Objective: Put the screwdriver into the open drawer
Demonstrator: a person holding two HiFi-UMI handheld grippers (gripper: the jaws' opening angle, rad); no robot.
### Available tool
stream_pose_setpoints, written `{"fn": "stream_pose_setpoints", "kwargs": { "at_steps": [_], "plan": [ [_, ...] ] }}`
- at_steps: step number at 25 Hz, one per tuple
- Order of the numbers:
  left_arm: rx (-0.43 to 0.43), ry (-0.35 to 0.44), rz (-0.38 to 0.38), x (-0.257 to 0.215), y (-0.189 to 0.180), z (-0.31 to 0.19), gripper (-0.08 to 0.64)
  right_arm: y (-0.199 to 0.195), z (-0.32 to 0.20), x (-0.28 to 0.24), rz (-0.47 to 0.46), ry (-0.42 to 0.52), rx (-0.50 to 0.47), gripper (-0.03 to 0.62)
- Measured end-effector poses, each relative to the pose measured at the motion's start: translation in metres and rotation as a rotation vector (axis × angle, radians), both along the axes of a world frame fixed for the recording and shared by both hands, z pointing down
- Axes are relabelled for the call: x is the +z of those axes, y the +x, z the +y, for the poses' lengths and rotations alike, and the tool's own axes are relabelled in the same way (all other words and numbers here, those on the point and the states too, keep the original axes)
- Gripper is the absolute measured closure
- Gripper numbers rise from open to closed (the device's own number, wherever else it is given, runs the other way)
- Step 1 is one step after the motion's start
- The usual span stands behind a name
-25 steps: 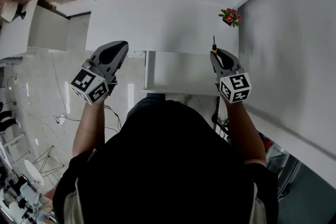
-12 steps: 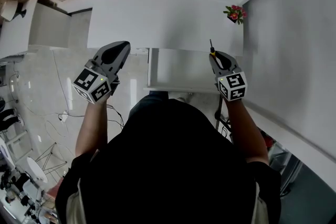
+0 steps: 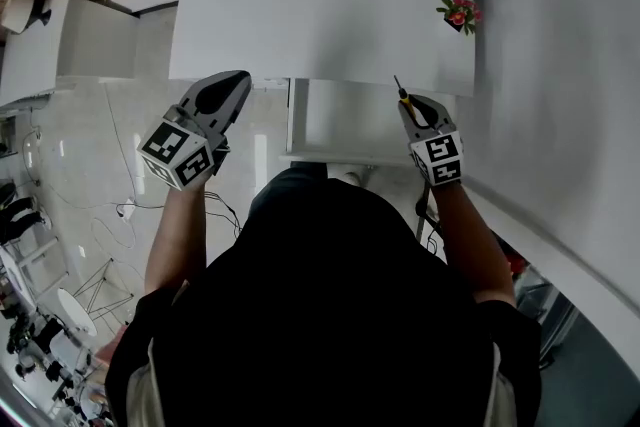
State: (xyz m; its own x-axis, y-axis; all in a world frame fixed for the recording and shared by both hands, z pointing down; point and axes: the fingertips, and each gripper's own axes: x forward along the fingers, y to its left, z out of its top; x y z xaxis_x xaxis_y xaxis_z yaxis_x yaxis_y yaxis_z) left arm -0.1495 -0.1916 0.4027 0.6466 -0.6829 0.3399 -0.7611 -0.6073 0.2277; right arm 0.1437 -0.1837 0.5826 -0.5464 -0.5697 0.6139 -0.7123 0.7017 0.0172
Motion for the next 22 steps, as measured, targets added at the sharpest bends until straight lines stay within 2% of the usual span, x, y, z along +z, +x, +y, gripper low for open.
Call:
{"fn": "stream_pose_setpoints", "kwargs": {
  "at_steps": [4, 16, 22],
  "plan": [
    [-0.001, -0.023, -0.001, 0.009, -0.001, -0.001, 0.545, -0.004, 0.005, 0.017, 0.03, -0.04, -0.016, 0.509],
    [-0.009, -0.06, -0.006, 0.033, -0.008, -0.005, 0.545, -0.024, 0.022, 0.073, 0.042, -0.15, -0.068, 0.509],
    [-0.016, -0.083, -0.002, 0.044, -0.016, -0.007, 0.545, -0.032, 0.032, 0.101, 0.105, -0.165, -0.114, 0.509]
  ]
}}
